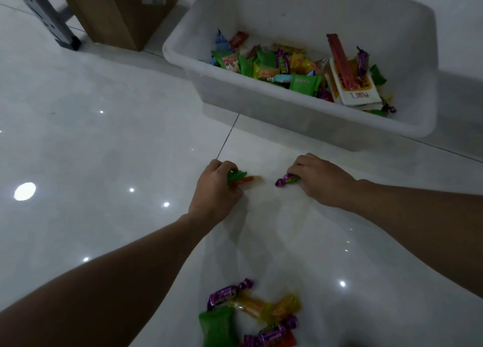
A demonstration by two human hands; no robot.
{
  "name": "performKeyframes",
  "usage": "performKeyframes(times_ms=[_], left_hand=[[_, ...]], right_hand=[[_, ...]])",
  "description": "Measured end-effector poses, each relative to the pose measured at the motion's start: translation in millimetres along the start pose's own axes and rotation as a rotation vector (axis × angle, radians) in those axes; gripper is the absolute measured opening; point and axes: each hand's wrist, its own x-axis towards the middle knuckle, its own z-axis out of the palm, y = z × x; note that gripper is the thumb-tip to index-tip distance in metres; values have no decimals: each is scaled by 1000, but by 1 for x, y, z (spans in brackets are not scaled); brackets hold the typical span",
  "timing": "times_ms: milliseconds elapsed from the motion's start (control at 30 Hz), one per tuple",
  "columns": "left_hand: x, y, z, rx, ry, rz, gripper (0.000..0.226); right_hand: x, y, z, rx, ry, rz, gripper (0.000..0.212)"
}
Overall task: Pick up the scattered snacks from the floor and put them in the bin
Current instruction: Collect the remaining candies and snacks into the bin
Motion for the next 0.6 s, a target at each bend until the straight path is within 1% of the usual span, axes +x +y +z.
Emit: performKeyframes(times_ms=[100,200,267,367,467,600], left_hand=[[4,0,-3,-26,9,-23,38],[6,1,-6,-51,19,-53,34],[6,3,-8,-91,17,-87,30],[4,4,-10,-168,13,-150,27],[1,6,-14,-232,14,-194,28],[0,16,-26,-262,15,-183,30]], right_hand=[[6,-7,0,-30,-35,22,19],[10,-11,-1,-108,-114,15,17],[11,-16,-6,-88,-153,47,17],[11,-25,-15,4,-174,138,14],[8,-31,-23,119,-142,204,14],[5,-35,-39,220,-16,213,17]])
